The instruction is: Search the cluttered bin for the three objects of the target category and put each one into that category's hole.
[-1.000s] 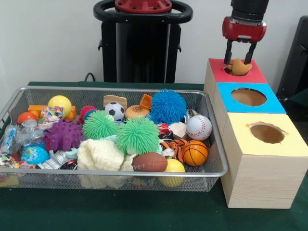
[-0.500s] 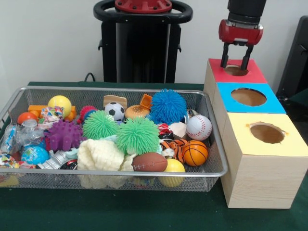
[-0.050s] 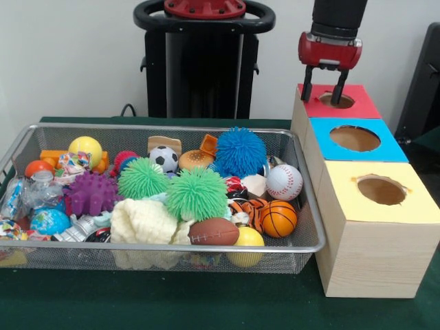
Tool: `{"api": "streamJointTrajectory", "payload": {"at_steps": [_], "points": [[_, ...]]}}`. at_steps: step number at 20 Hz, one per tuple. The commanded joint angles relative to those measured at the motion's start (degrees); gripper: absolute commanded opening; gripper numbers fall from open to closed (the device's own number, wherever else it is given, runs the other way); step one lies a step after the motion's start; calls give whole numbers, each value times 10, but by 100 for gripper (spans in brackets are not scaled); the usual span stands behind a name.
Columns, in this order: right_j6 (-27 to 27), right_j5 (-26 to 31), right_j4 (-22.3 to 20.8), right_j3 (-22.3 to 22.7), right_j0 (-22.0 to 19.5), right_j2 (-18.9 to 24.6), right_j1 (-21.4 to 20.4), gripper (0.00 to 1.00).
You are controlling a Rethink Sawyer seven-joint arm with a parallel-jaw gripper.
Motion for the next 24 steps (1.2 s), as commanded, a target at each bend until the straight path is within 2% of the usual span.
{"api": "streamJointTrajectory", "payload": {"at_steps": [1,4,7,12,17,22,24], "points": [[43,17,-19,-36,-44,68,-14,100],[33,42,-15,-31,-72,98,-28,100],[22,100,-5,-48,-84,107,-35,100],[-6,127,-12,-72,-125,149,-31,100],[-21,163,-34,-99,-124,149,-32,100],[-14,192,-43,-96,-119,153,-58,100],[-5,215,-49,-96,-102,135,-77,100]]}}
